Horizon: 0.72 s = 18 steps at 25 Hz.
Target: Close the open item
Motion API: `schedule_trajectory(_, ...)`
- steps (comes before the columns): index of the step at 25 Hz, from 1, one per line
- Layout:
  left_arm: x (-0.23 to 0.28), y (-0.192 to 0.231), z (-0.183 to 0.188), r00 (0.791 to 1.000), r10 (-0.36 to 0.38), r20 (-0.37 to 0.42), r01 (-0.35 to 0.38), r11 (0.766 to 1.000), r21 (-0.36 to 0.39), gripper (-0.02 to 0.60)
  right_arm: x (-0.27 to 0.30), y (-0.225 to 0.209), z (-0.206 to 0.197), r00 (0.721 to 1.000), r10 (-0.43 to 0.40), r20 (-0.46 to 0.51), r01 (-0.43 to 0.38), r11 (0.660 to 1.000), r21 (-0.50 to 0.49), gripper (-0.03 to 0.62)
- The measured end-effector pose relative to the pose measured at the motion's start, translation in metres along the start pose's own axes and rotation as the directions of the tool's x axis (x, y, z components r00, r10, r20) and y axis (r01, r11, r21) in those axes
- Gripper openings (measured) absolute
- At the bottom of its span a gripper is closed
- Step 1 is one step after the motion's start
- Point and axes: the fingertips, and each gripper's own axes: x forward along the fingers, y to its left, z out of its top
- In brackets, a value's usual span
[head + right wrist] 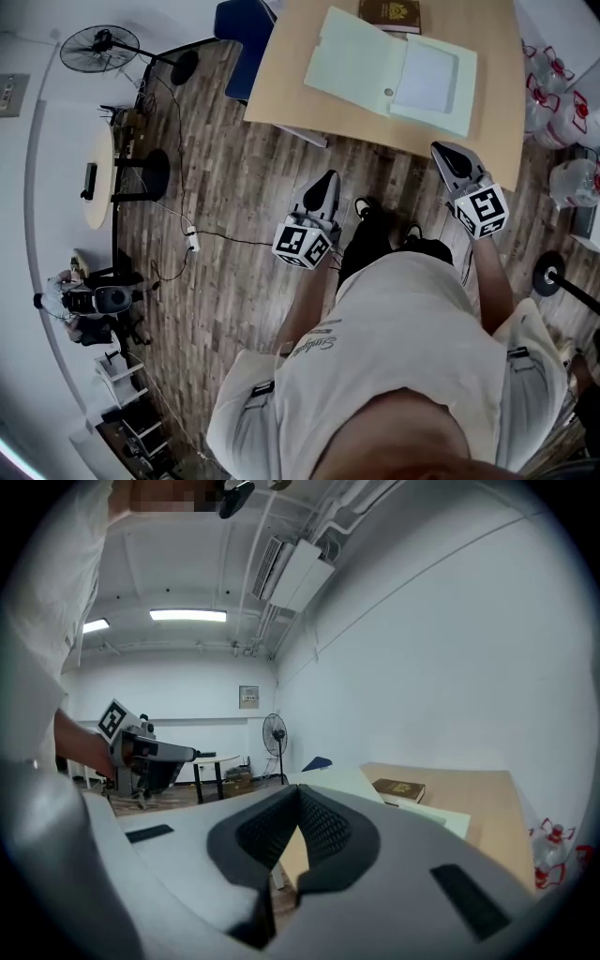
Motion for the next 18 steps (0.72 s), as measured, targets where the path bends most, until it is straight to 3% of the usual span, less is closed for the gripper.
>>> schedule_trajectory(3, 0.014, 0.018, -0.008, 1.000, -0.015, -0.021, 0.015, 1.000, -0.007, 0.015, 0.025, 0.002, -0.002, 1.000, 0.005, -0.001, -0.005, 1.000, -0.004, -0.005)
schedule_trajectory(7, 0.047, 0.035, -0.011, 0.998, -0.058, -0.025, 0.056, 0.996, -0.071, 0.015, 0.046, -0.001, -0.003, 1.000, 0.001, -0.030, -0.001, 1.000, 0.011, -0.005)
schedule_trajectory(14, 0.110, 0.069, 0.031, 0.980, -0.197, 0.004, 0.197, 0.980, -0.021, 0.015, 0.093, -0.017, 0.026, 0.998, -0.047, -0.046, 0.046, 0.999, -0.023, -0.005)
schedule_trajectory(18, 0.132, 0.094, 0.042, 0.964, -0.266, -0.011, 0.266, 0.964, -0.013, 0.015, 0.125, -0.032, 0.046, 0.991, -0.128, -0.026, 0.127, 0.991, -0.027, -0.005)
